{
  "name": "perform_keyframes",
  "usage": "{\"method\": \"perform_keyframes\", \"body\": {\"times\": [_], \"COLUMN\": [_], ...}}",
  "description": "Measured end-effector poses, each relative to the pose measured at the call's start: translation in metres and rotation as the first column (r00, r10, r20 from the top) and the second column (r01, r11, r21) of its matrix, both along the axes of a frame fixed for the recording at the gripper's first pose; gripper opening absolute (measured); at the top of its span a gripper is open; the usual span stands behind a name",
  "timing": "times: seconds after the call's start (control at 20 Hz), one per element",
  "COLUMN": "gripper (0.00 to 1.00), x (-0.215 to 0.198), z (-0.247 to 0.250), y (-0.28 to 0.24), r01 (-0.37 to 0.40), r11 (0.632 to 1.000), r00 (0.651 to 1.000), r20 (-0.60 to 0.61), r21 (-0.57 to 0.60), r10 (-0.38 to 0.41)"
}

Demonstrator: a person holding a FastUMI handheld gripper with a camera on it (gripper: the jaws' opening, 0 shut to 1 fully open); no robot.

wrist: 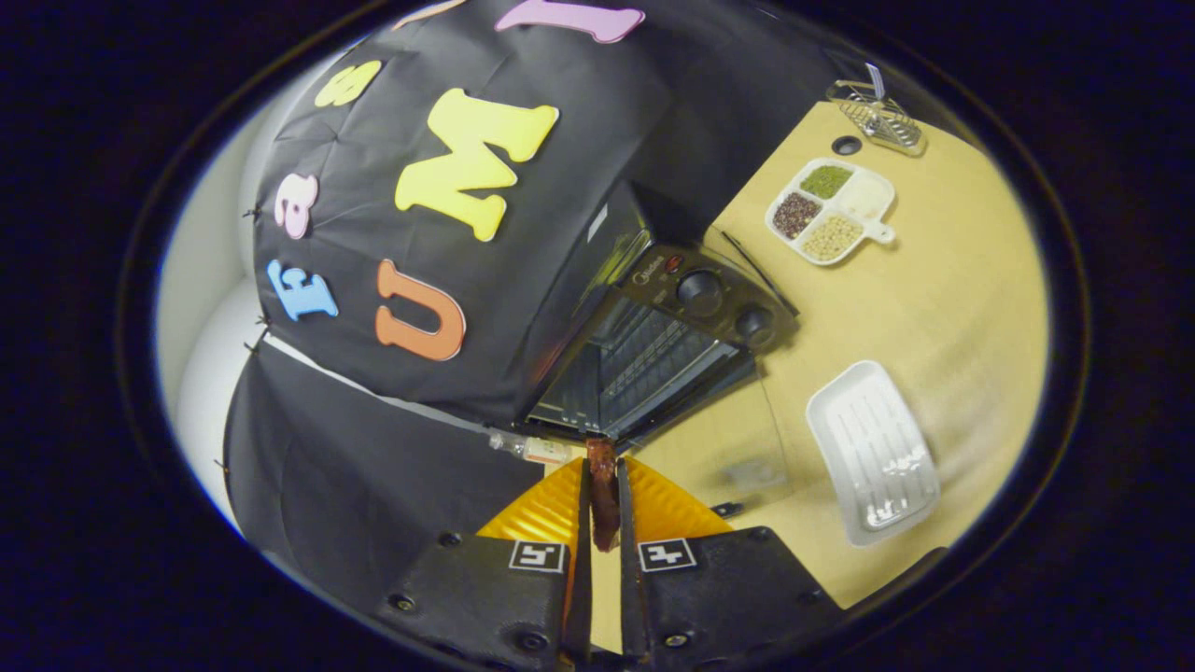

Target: Open the toaster oven, put the food inside, and close the toaster oven door.

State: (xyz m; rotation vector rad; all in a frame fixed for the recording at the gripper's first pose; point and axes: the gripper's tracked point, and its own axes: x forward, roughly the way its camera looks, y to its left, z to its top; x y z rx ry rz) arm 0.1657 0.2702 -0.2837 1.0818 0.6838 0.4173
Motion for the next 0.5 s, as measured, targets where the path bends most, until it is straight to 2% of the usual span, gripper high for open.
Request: {"method": "perform_keyframes", "body": {"times": [0.3,0.4,0.5], "gripper": [0.15,0.15,0.15], "x": [0.039,0.056,0.075], "z": [-0.02,-0.023,-0.019], "y": [0.05,0.056,0.059], "r01": [0.122,0.21,0.295], "r11": [0.991,0.975,0.945], "r00": [0.993,0.978,0.955], "r20": [-0.016,-0.009,-0.01], "r21": [0.05,0.072,0.143], "r10": [-0.121,-0.21,-0.297]}}
